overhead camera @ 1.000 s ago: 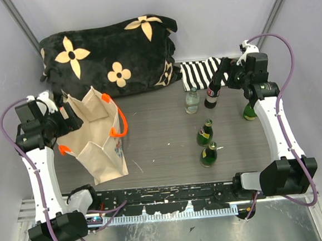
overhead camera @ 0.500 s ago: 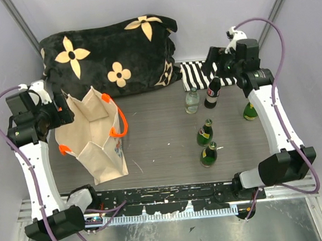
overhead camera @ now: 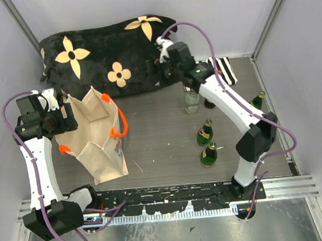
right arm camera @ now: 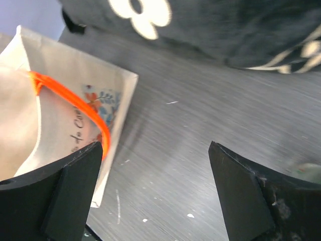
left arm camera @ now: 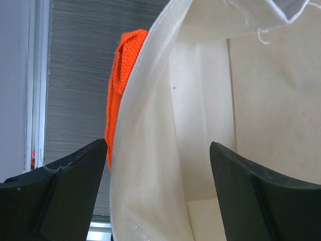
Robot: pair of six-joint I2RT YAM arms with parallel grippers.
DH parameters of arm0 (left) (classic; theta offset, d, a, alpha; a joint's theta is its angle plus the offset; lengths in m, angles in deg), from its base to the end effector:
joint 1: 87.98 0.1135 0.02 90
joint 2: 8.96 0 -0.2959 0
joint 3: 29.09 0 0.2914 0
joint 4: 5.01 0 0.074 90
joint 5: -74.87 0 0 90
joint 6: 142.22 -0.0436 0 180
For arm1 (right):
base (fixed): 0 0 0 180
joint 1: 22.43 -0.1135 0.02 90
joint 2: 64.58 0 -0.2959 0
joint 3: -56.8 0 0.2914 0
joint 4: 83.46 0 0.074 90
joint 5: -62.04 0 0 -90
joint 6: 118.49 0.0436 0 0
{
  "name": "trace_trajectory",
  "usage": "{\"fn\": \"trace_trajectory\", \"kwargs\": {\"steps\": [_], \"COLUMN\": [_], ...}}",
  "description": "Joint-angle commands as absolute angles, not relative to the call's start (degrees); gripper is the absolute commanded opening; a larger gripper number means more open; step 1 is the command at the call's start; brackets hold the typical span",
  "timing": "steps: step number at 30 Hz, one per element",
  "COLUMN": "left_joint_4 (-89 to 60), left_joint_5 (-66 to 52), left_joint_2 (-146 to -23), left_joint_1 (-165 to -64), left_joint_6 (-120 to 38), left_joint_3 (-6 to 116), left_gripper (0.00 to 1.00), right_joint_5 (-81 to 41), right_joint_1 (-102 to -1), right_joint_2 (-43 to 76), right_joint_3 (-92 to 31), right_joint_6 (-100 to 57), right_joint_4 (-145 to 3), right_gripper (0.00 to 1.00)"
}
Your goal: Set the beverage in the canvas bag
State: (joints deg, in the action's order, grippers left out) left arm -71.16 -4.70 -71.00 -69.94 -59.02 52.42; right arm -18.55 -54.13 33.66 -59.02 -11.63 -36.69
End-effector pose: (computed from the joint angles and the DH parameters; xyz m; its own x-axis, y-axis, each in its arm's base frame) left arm 0.2270 0.0656 0.3870 -0.7090 -0.1084 -0.6968 -0.1032 0.9934 -0.0495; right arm 0.3726 0.2385 0.4373 -0.5827 -0.0236 -0.8124 -0.4920 0.8058 0.3295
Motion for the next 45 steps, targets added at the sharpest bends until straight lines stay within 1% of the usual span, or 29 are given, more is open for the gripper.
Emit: {"fn": "trace_trajectory", "kwargs": {"steps": [1,8,14,25,29,30,33,35,37,39,41,43,45], "left_joint_4": [-71.2,-71.3,-71.1,-71.1,-70.9,-70.9,-70.6,-70.3,-70.2,-70.2,-70.3,-70.4,-70.5], "left_joint_5": [-3.6,-2.8,-2.4,-0.3,0.6,0.7,1.2,1.3,1.6,1.9,2.3,2.8,3.3], "left_joint_2": [-69.9,-68.8,-67.6,-66.5,-66.4,-66.4,-66.2,-66.2,-66.1,-66.0,-65.9,-65.7,-65.7], "left_joint_1": [-70.1,-70.1,-70.1,-70.1,-70.2,-70.3,-70.7,-70.8,-70.8,-70.8,-70.8,-70.8,-70.8], "left_joint_6": [-60.2,-60.1,-58.8,-58.5,-58.5,-58.5,-58.3,-57.9,-57.5,-57.0,-56.3,-55.7,-55.5], "left_joint_3": [51.1,49.7,48.6,47.0,46.6,46.4,46.3,46.3,46.3,46.0,45.8,45.6,45.8], "left_gripper": [0.90,0.90,0.88,0.88,0.82,0.78,0.67,0.60,0.57,0.53,0.48,0.39,0.28], "right_joint_5": [-15.8,-13.8,-15.6,-19.3,-19.7,-20.1,-21.1,-21.7,-22.4,-22.5,-22.5,-22.8,-23.7], "right_joint_1": [-59.3,-65.8,-69.3,-73.8,-75.0,-75.2,-75.5,-75.5,-75.5,-75.5,-75.5,-75.5,-75.5], "right_joint_2": [37.9,46.9,52.4,55.7,56.7,56.9,57.6,57.6,57.6,57.9,58.5,59.0,59.1], "right_joint_3": [-66.6,-79.6,-87.8,-87.0,-85.9,-86.0,-86.6,-86.5,-86.5,-86.5,-86.9,-88.0,-88.9], "right_joint_6": [-7.9,-7.2,-9.5,-10.8,-11.1,-11.3,-11.6,-11.8,-12.2,-12.4,-12.6,-13.0,-13.5], "right_joint_4": [-39.9,-36.4,-28.3,-24.0,-23.9,-23.6,-22.4,-21.8,-21.5,-21.1,-20.5,-19.2,-18.2], "right_gripper": [0.92,0.92,0.91,0.90,0.88,0.87,0.78,0.75,0.74,0.70,0.60,0.46,0.24]}}
